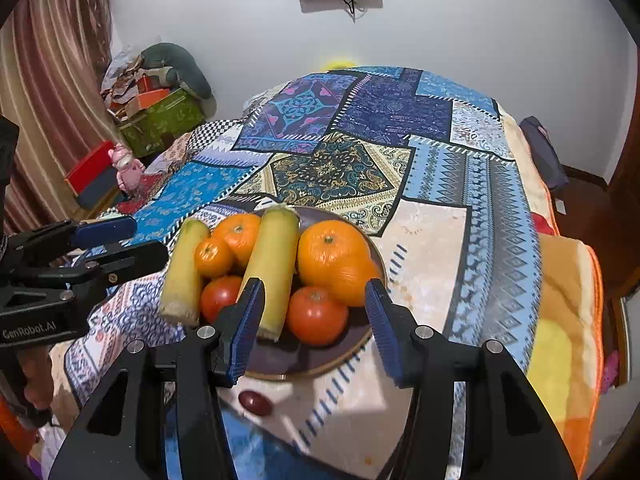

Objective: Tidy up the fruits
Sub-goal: 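Move both tools back toward the dark red dates on the quilt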

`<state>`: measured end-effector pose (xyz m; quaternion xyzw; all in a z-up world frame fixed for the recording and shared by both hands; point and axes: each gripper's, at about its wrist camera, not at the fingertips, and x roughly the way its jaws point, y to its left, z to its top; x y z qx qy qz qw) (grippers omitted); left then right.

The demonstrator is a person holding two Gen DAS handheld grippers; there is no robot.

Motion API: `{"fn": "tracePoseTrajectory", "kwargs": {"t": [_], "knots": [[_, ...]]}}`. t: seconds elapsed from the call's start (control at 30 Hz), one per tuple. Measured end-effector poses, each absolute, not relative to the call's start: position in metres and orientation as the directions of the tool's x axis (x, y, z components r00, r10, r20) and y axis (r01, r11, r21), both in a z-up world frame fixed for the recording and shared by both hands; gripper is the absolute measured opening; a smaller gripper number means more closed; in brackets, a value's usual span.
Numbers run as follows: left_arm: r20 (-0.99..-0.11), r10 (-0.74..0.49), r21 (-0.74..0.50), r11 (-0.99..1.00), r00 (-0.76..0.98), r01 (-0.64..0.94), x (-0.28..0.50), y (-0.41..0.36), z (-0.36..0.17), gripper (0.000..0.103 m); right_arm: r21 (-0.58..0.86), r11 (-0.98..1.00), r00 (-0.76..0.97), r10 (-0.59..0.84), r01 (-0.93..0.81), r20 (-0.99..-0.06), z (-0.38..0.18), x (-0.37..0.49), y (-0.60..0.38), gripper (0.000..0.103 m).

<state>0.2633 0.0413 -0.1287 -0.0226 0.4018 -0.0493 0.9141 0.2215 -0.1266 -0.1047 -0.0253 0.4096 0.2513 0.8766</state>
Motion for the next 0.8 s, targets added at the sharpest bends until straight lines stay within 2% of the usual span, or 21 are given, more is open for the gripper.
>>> {"fn": "tracePoseTrajectory", "kwargs": {"t": [0.33, 0.8], "knots": [[-0.75, -0.092, -0.076, 0.996, 0.655, 0.053, 0.229, 0.054, -0.139, 0.068, 0.158, 0.893, 0.516, 0.379, -0.42, -0.768, -0.122, 0.209, -0.148, 0.049], [-0.812, -0.126, -0.12, 0.992, 0.57, 0.049, 0.209, 0.058, -0.184, 0.068, 0.243, 0.846, 0.377, 0.444, -0.474, -0.813, -0.16, 0.178, -0.124, 0.047]]}}
